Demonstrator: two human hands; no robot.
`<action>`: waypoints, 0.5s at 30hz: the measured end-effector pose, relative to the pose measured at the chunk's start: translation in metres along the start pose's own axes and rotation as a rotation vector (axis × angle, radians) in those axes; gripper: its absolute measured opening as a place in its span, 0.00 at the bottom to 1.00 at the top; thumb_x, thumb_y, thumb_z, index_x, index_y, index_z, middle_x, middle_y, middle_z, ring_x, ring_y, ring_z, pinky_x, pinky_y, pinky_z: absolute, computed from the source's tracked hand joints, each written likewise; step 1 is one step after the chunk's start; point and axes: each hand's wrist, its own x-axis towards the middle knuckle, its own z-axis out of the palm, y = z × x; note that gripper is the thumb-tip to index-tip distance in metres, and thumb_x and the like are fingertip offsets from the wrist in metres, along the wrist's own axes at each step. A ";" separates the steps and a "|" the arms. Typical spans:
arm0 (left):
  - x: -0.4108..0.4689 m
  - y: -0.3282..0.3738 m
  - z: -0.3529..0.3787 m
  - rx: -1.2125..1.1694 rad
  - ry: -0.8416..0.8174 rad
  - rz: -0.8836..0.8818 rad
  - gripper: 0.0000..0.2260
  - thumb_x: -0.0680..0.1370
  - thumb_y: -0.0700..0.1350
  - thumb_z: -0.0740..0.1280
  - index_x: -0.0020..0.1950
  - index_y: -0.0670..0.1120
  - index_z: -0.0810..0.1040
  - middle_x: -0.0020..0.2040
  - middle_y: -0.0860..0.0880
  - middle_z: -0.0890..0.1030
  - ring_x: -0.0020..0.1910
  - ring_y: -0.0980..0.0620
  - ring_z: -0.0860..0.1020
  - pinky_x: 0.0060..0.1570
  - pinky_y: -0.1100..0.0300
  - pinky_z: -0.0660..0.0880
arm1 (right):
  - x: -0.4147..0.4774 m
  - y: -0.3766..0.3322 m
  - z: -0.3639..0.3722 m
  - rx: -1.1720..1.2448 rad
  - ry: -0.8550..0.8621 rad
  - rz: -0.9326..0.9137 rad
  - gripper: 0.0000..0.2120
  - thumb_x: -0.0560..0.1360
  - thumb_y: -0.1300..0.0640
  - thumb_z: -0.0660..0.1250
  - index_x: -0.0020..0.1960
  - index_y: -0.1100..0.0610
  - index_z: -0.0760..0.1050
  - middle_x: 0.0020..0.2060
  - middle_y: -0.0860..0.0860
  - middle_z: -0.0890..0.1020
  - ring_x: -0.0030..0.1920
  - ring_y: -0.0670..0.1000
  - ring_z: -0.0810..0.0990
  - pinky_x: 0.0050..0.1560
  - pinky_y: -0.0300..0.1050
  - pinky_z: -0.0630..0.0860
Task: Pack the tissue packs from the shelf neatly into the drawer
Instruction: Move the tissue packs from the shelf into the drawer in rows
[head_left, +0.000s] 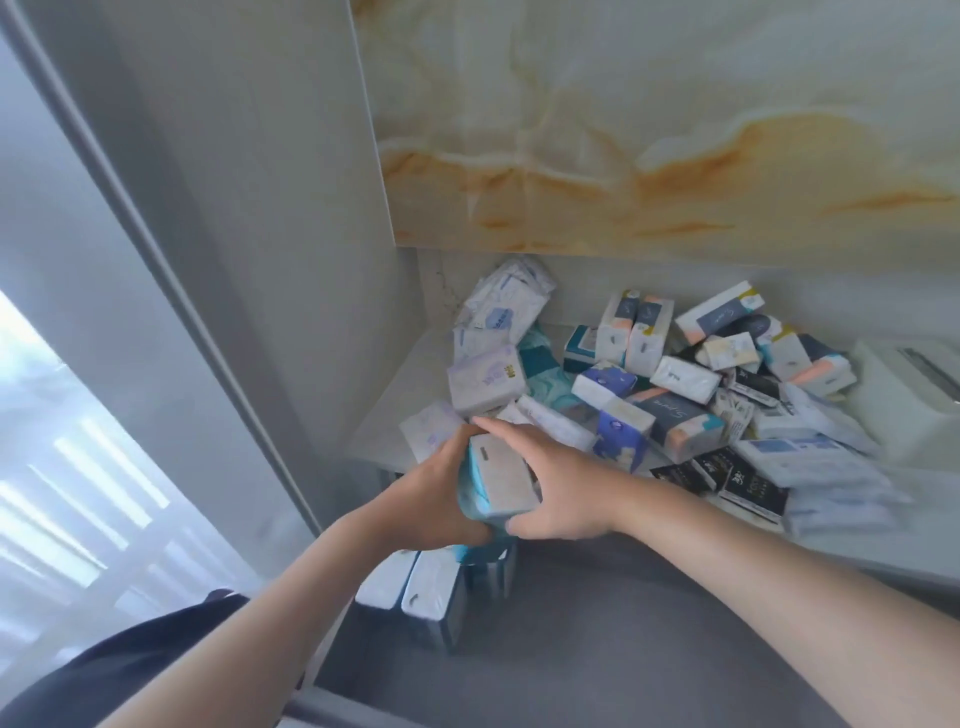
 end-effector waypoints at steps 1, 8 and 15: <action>-0.004 -0.003 0.000 -0.024 -0.056 -0.030 0.42 0.64 0.45 0.79 0.71 0.56 0.58 0.58 0.59 0.74 0.56 0.66 0.74 0.52 0.74 0.71 | 0.000 -0.001 0.006 -0.015 -0.005 -0.008 0.51 0.66 0.49 0.75 0.78 0.35 0.46 0.72 0.41 0.63 0.68 0.42 0.66 0.68 0.38 0.65; -0.026 -0.044 0.013 0.111 -0.237 -0.193 0.45 0.65 0.53 0.79 0.75 0.60 0.57 0.67 0.58 0.69 0.65 0.57 0.70 0.64 0.57 0.71 | -0.004 0.006 0.041 -0.021 -0.145 0.220 0.45 0.63 0.49 0.78 0.74 0.48 0.58 0.60 0.46 0.72 0.49 0.53 0.83 0.43 0.46 0.83; -0.043 -0.091 0.048 0.588 -0.496 -0.215 0.30 0.77 0.51 0.67 0.77 0.56 0.60 0.76 0.51 0.60 0.74 0.49 0.59 0.71 0.50 0.64 | -0.001 0.032 0.114 -0.073 -0.158 0.338 0.46 0.60 0.42 0.78 0.71 0.45 0.59 0.60 0.49 0.68 0.54 0.51 0.76 0.45 0.42 0.75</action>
